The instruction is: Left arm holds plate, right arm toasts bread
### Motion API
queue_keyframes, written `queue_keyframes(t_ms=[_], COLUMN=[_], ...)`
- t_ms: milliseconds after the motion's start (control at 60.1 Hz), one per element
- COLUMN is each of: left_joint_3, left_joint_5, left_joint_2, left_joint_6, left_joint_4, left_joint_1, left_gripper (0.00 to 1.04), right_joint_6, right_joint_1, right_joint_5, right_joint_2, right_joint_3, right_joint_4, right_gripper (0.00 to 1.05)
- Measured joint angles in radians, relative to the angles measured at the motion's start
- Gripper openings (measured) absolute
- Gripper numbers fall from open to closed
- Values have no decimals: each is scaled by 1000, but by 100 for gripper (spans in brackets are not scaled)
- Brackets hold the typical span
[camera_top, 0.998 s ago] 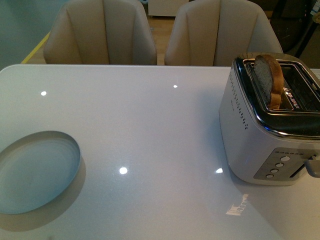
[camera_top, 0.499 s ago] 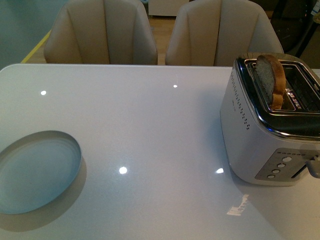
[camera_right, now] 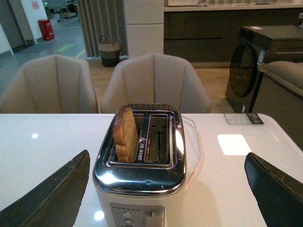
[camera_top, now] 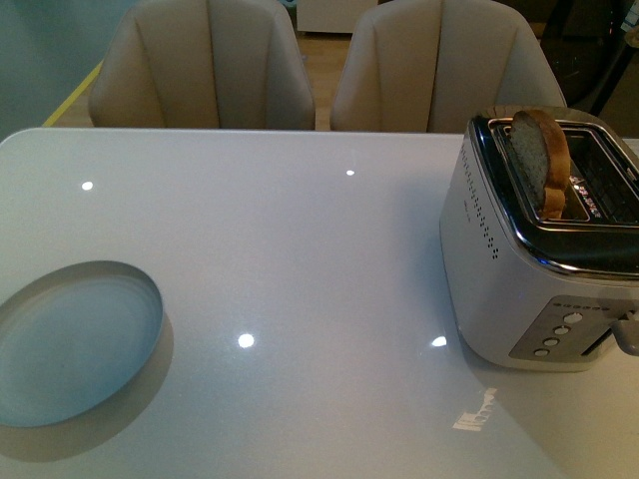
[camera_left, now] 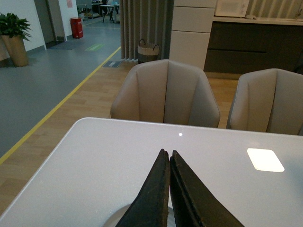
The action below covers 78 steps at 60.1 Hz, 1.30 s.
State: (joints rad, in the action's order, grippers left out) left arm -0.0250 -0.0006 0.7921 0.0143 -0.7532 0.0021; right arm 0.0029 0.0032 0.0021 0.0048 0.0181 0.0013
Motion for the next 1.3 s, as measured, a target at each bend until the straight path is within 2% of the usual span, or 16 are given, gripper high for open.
queue_keyframes(t_ms=[499,1181,1231,1298], left_joint_3=[12,12,11,11], left_joint_5=[0,0,0,0], left_joint_2=[-369,-621,-714,-777], left_joint_6=[-1,-3,-3,-3], left_joint_4=[333,581,709,747], left_joint_1=[0,0,0,0], left_gripper=[3,3,3,3], right_joint_6=[0,0,0,0], right_joint_1=[0,0,0,0], right_joint_5=[0,0,0,0], right_joint_2=[0,0,0,0], right_joint_3=[0,0,0,0], right_joint_4=[0,0,0,0], right_gripper=[96,96,96,96])
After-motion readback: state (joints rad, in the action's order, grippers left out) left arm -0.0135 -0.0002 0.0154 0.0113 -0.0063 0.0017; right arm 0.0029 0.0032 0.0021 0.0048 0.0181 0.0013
